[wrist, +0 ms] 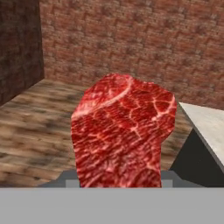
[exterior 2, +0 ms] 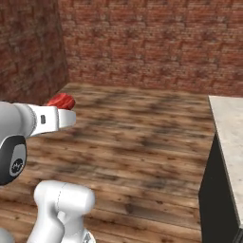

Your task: Gather the cucumber and sweet potato from the fridge and place them on a tray on the dining counter. Then gather the steak and chicken drumstick from the fridge and place them on the other tray.

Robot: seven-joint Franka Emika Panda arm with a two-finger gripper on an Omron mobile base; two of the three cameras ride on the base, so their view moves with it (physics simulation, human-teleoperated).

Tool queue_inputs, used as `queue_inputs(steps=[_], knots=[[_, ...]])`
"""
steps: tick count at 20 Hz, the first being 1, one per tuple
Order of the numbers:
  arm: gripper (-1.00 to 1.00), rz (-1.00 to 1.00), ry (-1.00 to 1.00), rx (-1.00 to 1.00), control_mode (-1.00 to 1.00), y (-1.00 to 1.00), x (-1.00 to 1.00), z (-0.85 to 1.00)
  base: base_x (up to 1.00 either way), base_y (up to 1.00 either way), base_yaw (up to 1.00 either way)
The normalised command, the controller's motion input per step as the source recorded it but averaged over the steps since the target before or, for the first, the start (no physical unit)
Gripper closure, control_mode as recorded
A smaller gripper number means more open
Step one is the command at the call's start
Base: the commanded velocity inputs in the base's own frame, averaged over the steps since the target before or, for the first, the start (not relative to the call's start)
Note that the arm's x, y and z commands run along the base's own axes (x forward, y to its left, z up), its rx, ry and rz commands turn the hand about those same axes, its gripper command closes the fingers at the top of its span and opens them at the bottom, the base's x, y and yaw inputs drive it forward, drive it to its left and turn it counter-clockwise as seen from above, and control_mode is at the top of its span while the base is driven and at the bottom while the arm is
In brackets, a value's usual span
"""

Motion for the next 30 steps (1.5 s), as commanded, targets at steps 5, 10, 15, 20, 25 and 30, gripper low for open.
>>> queue_inputs(steps=[5,10,15,20,25,30], knots=[[1.0,0.0,0.0,0.0,1.0,0.0,0.0,0.0,0.77,0.0,-0.13],[1.0,0.0,0.0,0.0,1.0,0.0,0.0,0.0,0.78,0.0,-0.15],[1.0,0.0,0.0,0.0,1.0,0.0,0.0,0.0,0.76,0.0,-0.16],[1.0,0.0,0.0,0.0,1.0,0.0,0.0,0.0,0.74,0.0,-0.18],[1.0,0.0,0.0,0.0,1.0,0.0,0.0,0.0,0.71,0.0,-0.21],[1.0,0.0,0.0,0.0,1.0,0.0,0.0,0.0,0.67,0.0,-0.22]])
